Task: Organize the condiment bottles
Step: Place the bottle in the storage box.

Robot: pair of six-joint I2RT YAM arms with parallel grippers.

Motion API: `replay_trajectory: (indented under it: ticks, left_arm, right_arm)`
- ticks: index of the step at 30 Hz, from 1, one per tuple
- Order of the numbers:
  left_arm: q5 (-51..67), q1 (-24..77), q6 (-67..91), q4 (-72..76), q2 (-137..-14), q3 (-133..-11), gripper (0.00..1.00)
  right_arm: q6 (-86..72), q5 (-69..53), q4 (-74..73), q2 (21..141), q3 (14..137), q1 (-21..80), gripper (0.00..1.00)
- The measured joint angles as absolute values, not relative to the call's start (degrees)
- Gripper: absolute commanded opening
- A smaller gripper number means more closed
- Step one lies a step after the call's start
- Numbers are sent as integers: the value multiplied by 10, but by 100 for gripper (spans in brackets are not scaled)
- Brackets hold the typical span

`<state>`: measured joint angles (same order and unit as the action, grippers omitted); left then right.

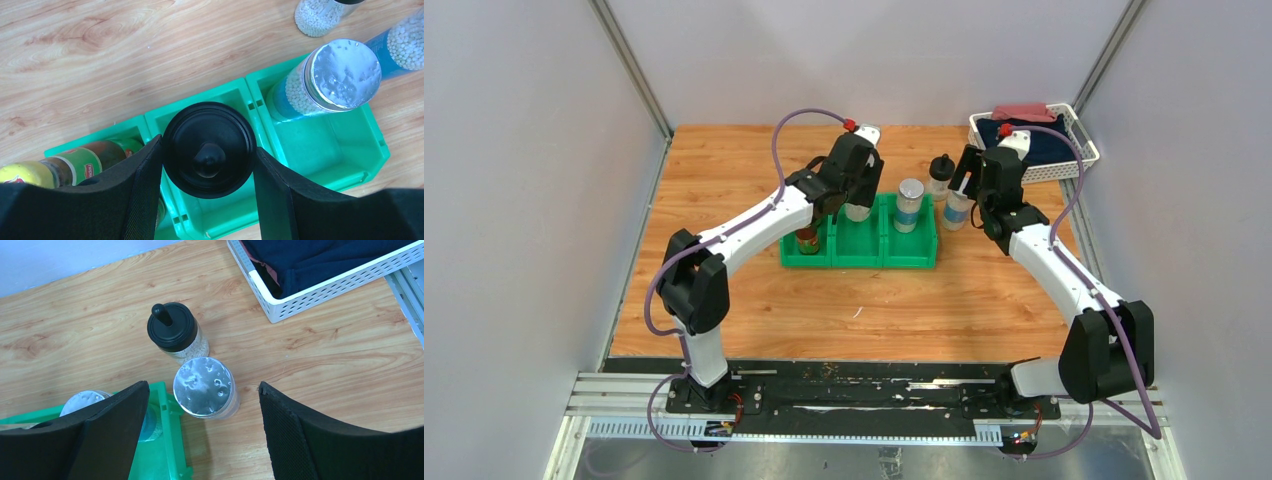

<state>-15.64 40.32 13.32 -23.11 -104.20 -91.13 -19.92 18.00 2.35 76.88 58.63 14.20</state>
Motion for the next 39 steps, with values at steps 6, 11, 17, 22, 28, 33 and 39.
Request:
replay_trajectory:
  ticks: [6, 11, 17, 22, 28, 33, 39]
  left_arm:
    - [-156, 403, 133, -215, -1042, -906, 0]
    - [-156, 403, 133, -201, -1042, -892, 0]
    - [-157, 403, 133, -197, -1043, -882, 0]
    - [-157, 403, 130, -186, -1044, -882, 0]
    - [-157, 403, 128, -178, -1048, -881, 0]
    - [-157, 403, 128, -171, -1061, -881, 0]
    - [-157, 403, 128, -163, -1070, -871, 0]
  right_arm:
    - [-199, 180, 23, 769, 586, 142, 84]
    - [-199, 180, 24, 769, 586, 142, 84]
    - [-199, 180, 24, 769, 586, 142, 83]
    - [-199, 180, 24, 769, 585, 142, 83]
    - [-199, 180, 25, 769, 582, 142, 84]
    - [-199, 180, 26, 769, 582, 142, 83]
    - [-199, 180, 26, 769, 582, 142, 84]
